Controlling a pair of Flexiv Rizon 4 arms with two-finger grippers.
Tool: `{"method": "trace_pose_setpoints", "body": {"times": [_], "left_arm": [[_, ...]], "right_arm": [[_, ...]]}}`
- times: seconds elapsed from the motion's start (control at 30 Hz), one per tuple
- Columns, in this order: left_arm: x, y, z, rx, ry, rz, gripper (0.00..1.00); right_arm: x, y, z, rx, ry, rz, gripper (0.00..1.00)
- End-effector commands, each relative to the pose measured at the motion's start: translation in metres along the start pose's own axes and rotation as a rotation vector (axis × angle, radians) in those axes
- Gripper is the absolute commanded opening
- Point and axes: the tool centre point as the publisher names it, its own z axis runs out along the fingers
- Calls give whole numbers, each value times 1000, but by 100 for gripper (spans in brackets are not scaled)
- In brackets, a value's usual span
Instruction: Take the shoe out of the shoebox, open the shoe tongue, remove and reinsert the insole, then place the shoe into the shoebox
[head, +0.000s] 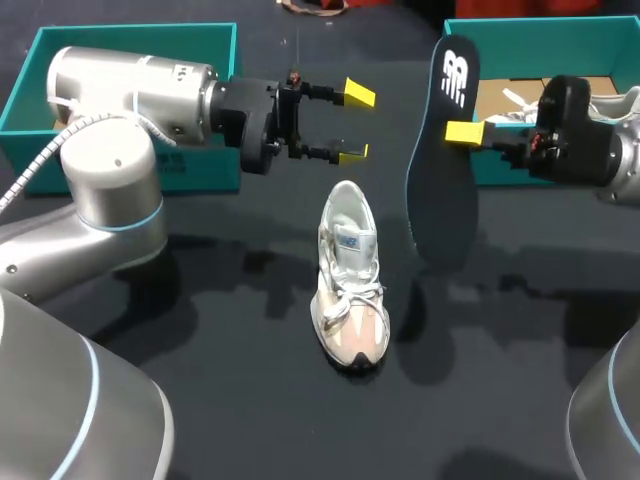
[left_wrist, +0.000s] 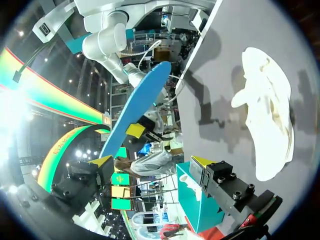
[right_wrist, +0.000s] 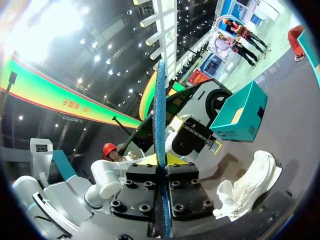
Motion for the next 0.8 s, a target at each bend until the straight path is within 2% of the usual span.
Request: {"method": "trace_pose_setpoints", "body": {"times": [0.03,0.17,0.3,0.33,0.67,0.8], "left_arm": [[2,0,3,-21,17,13,100],[5,-6,8,-62,27,0,100],[6,-10,10,-82,37,-28,100],[6,-10,10,-82,47,-19,100],[7,-11,14,-88,46,-20,100],[8,-11,20,-84,52,-21,100]], "right_arm": [[-1,0,1,2,1,0,0],[-11,14,-4,-7,-70,92,0],[-31,28,-11,-32,-102,225,0],[-35,30,-14,-30,-116,218,0],[-35,30,-14,-30,-116,218,0],[-59,28,-8,-65,-176,339,0]]}}
